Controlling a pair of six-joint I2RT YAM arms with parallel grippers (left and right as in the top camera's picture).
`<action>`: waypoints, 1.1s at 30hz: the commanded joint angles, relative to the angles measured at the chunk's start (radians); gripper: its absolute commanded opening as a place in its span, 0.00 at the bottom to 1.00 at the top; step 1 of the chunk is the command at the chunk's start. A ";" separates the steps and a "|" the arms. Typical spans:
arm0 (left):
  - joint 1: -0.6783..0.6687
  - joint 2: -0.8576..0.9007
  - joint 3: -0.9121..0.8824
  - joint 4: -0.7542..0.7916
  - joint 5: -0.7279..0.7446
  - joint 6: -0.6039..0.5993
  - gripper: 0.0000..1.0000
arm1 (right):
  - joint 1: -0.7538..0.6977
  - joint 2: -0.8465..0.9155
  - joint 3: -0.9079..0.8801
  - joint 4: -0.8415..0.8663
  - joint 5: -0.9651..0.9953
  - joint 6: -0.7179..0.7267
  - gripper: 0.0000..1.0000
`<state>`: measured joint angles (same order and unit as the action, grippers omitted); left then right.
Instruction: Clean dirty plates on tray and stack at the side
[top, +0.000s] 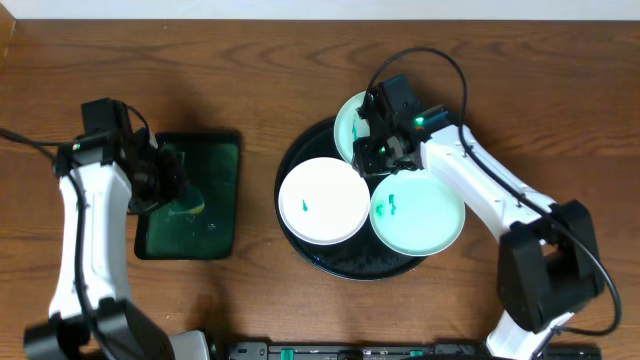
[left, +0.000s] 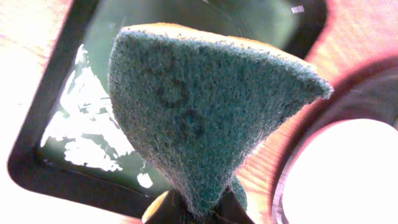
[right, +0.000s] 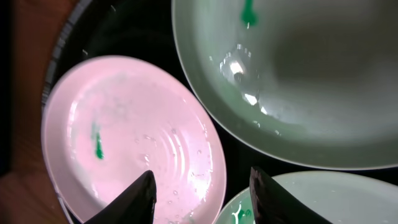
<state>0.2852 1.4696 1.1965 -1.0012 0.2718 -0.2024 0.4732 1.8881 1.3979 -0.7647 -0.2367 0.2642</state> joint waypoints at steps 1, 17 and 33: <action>-0.013 -0.037 0.027 -0.008 0.061 0.005 0.07 | 0.032 0.053 0.013 -0.010 -0.024 -0.018 0.48; -0.322 -0.045 0.009 0.069 0.095 -0.109 0.07 | 0.056 0.159 0.013 -0.016 0.020 -0.018 0.30; -0.468 -0.044 0.000 0.156 0.095 -0.225 0.07 | 0.022 0.029 0.119 -0.153 0.114 -0.050 0.61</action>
<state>-0.1680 1.4307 1.1965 -0.8482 0.3607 -0.3794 0.5175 1.9388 1.5028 -0.9066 -0.1951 0.2287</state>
